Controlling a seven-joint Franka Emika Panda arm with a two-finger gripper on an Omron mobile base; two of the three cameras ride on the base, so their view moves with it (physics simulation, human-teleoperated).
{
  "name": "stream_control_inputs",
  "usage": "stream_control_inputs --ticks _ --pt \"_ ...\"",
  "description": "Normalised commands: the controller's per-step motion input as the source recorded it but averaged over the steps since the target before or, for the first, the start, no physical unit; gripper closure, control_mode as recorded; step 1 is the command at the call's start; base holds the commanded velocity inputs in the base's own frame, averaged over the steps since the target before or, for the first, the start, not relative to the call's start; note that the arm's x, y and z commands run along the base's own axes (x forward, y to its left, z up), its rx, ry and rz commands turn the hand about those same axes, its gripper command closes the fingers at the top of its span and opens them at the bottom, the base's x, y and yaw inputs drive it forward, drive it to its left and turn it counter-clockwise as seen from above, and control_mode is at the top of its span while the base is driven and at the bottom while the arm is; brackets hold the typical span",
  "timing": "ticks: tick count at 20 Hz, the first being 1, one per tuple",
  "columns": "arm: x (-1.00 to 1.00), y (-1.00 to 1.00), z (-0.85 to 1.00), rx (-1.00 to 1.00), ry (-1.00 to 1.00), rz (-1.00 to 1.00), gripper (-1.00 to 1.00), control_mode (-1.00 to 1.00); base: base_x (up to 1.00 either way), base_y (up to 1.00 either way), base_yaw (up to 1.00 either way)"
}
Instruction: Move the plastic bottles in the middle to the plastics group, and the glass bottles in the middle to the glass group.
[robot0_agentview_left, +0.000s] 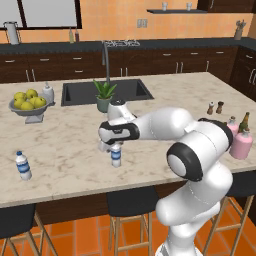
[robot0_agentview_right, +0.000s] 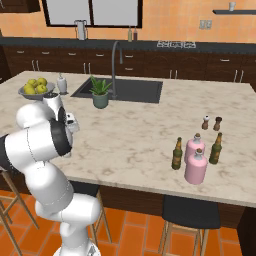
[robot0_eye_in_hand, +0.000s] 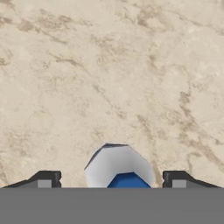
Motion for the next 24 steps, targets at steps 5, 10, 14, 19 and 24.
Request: stream_control_inputs --ticks 5,10,14,19,24 --pt "0.00 0.01 -0.02 0.00 0.00 -0.02 1.00 -1.00 0.00 0.00 0.00" --pt "-0.04 0.05 0.23 0.01 -0.10 0.00 1.00 -1.00 0.00 0.00 0.00" --pt "-0.08 0.67 0.49 0.04 -0.13 0.04 1.00 -1.00 0.00 0.00 0.00" --pt "-0.09 0.99 0.22 0.05 -0.02 0.13 1.00 -1.00 0.00 0.00 0.00" --pt "0.00 1.00 0.15 0.08 0.00 0.22 1.00 -1.00 0.00 0.00 0.00"
